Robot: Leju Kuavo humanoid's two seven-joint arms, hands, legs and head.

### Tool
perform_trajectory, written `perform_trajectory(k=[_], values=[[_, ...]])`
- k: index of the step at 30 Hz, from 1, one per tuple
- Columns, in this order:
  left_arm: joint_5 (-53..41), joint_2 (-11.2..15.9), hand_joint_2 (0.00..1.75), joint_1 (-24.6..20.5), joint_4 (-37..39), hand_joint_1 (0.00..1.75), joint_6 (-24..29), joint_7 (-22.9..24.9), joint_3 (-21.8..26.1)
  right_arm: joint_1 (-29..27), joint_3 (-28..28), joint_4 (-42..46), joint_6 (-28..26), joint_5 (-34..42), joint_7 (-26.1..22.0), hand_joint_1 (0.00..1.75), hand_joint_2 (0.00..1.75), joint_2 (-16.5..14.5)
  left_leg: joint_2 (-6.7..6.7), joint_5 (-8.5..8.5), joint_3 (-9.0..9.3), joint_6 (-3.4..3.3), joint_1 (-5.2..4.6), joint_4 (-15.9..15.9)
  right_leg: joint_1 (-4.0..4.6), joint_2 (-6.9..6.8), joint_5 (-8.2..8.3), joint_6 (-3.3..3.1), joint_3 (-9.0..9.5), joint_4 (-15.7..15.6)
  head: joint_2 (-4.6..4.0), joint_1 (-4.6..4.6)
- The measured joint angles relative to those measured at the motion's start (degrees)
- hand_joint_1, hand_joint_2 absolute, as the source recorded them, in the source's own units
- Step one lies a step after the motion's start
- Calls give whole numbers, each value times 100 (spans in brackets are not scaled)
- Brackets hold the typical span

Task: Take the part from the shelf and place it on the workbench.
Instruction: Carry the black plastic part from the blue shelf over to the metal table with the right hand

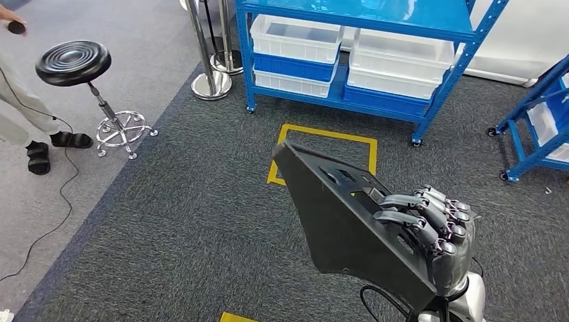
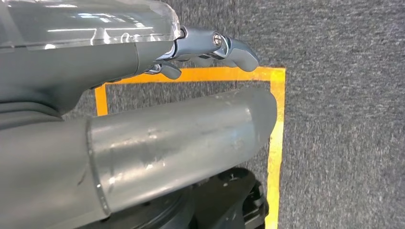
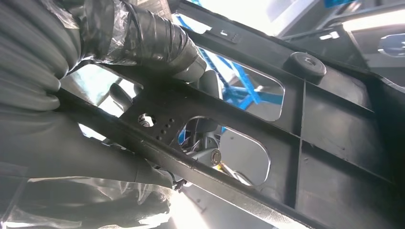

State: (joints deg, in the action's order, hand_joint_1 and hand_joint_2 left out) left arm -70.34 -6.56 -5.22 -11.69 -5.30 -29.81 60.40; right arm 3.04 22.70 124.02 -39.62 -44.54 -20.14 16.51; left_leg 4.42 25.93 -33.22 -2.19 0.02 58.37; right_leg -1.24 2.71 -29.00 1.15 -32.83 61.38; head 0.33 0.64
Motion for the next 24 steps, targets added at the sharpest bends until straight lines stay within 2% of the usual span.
perform_trajectory(k=[2,4,6,8,9,10,11,12,13,15,16,17,19,20,22,23,24], values=[[0,-2,0,-6,0,0,12,-1,-11,-23,-11,11,-5,-2,-15,175,175,-1,102,-16,-60,67,4,30,11,97,1,-34,74,-195,0,1],[2,6,0,9,0,0,19,-1,-18,-32,-16,20,-9,-3,-16,175,175,-3,171,-31,-96,134,20,30,9,-12,27,-80,72,-223,0,1],[5,20,0,19,0,0,23,0,-20,-36,-20,27,-12,-2,-16,175,175,-7,5,123,-203,198,12,245,-19,-144,61,-149,90,-272,0,9],[8,26,0,8,0,0,25,0,-22,-48,-22,36,-19,-2,-16,175,175,-11,-271,474,-492,256,23,877,-20,-286,73,-194,90,-291,0,19],[8,26,0,3,0,0,25,0,-23,-53,-23,40,-21,-2,-16,175,175,-11,-342,633,-664,280,41,1249,-10,-363,71,-204,82,-285,0,20],[8,26,0,2,0,0,25,0,-23,-59,-23,41,-22,-3,-16,175,175,-12,-380,715,-782,297,56,1514,-4,-438,67,-206,76,-279,0,20],[10,27,0,7,0,0,25,0,-23,-63,-23,41,-22,-3,-16,175,175,-12,-401,695,-803,308,65,1587,0,-510,63,-206,73,-274,0,20],[13,28,0,13,0,0,26,-1,-23,-65,-23,41,-22,-3,-16,175,175,-12,-421,574,-709,309,69,1430,1,-578,58,-201,75,-272,0,21],[19,30,0,16,0,0,40,-2,-23,-64,-23,41,-22,-2,-17,175,175,-13,-465,391,-514,298,68,1080,2,-640,52,-193,83,-271,0,21],[50,-42,0,-28,0,0,210,59,-23,-47,-22,41,-22,20,-31,175,175,-20,-663,128,-104,235,34,305,17,-754,39,-156,101,-271,0,19],[81,-139,0,-80,0,0,402,139,-22,-19,-18,39,-22,46,-42,175,175,-28,-726,71,2,194,8,82,27,-807,37,-124,105,-271,0,18],[118,-263,0,-149,0,0,633,237,-21,27,-7,35,-22,80,-54,175,175,-39,-746,62,26,156,-19,-13,37,-863,39,-89,106,-274,0,16],[185,-516,0,-284,0,0,1002,392,-17,158,37,16,-21,143,-67,175,175,-63,-617,20,0,89,-34,-38,40,-967,46,-18,119,-292,0,16],[209,-621,0,-334,2,0,1086,419,-15,222,64,3,-21,171,-72,175,175,-75,-555,-6,8,56,-21,-72,29,-907,13,17,127,-268,0,14],[234,-780,0,-388,8,0,1131,407,-13,293,95,-16,-22,224,-97,175,175,-90,-448,-59,41,-8,19,-131,7,-609,-223,64,23,42,0,10],[239,-842,0,-398,10,0,1128,381,-14,303,101,-25,-23,254,-118,175,175,-93,-395,-72,32,-25,23,-139,-2,-432,-418,75,-118,374,0,10],[239,-880,0,-400,11,0,1120,351,-14,303,102,-32,-25,285,-147,175,175,-93,-342,-80,19,-38,20,-135,-1,-347,-605,76,-303,754,0,10]])
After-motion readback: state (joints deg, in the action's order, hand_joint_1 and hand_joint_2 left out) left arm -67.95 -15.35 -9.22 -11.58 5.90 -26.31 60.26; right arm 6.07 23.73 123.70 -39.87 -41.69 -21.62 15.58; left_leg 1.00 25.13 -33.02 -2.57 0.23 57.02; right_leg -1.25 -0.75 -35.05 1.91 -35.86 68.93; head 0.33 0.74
